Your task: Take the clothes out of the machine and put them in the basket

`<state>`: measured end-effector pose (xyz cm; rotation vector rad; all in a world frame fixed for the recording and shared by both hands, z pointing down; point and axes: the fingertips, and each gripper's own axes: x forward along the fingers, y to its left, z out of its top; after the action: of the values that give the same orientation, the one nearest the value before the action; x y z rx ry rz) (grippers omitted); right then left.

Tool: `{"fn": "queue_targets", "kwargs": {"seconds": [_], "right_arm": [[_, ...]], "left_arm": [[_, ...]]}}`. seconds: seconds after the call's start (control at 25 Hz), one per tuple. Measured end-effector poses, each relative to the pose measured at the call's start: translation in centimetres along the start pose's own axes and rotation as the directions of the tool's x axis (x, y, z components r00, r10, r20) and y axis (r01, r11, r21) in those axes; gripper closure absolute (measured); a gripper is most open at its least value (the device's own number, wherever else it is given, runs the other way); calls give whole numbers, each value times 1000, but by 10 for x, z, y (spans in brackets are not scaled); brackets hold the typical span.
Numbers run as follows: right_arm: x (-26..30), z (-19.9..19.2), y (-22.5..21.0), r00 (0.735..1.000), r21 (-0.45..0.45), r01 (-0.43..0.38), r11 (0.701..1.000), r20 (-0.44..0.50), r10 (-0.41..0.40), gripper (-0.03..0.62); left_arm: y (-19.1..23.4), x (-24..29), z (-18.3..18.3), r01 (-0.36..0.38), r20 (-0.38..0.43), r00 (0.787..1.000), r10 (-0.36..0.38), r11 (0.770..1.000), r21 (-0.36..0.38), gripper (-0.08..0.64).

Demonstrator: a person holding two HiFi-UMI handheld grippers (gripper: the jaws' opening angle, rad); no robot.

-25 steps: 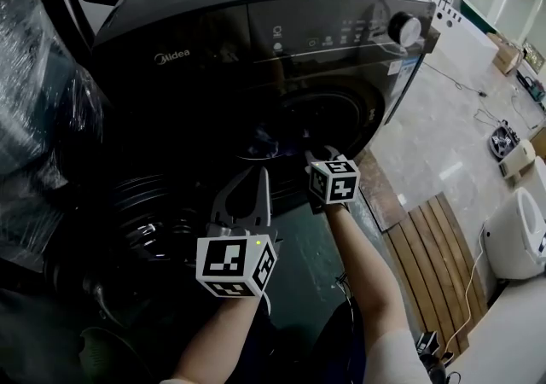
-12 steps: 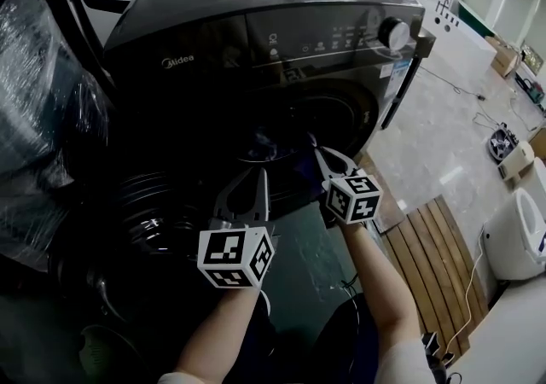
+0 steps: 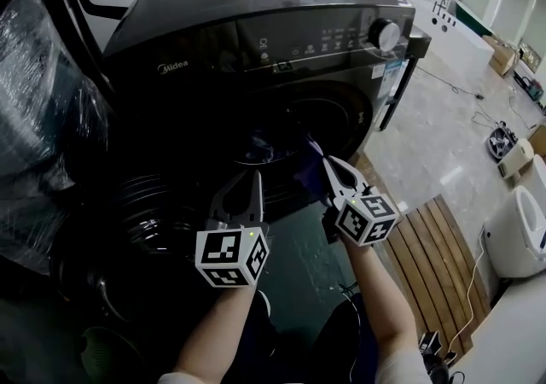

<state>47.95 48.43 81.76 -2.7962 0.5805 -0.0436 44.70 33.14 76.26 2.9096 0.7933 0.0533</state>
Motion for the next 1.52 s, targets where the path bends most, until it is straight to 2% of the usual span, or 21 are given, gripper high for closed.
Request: {"fn": "queue_targets", "kwargs": {"seconds": [0.16, 0.28, 0.4, 0.88, 1.24, 1.52], "right_arm": [[-16, 11, 7, 999, 28, -17, 999, 44, 16, 579], [-27, 16, 13, 998, -5, -22, 1000, 55, 22, 578], [-37, 18, 17, 997, -20, -14, 1000, 70, 15, 578], [-61, 25, 16, 993, 10, 12, 1000, 118, -13, 580], [-68, 21, 19, 994, 6, 2, 1000, 106, -3, 579], [-73, 22, 18, 992, 21, 7, 1000, 124, -10, 580]], "left_arm": [[0, 2, -1, 0, -9, 1000, 1, 1000, 21, 537], [-1, 0, -3, 2, -14, 1000, -2, 1000, 24, 537], [-6, -3, -1, 17, -4, 1000, -16, 999, 36, 537], [-14, -3, 0, 23, 3, 1000, -24, 998, 57, 538], [-13, -3, -5, 19, -6, 1000, -19, 998, 58, 538], [-26, 2, -9, 49, -9, 999, -48, 997, 64, 537]]}}
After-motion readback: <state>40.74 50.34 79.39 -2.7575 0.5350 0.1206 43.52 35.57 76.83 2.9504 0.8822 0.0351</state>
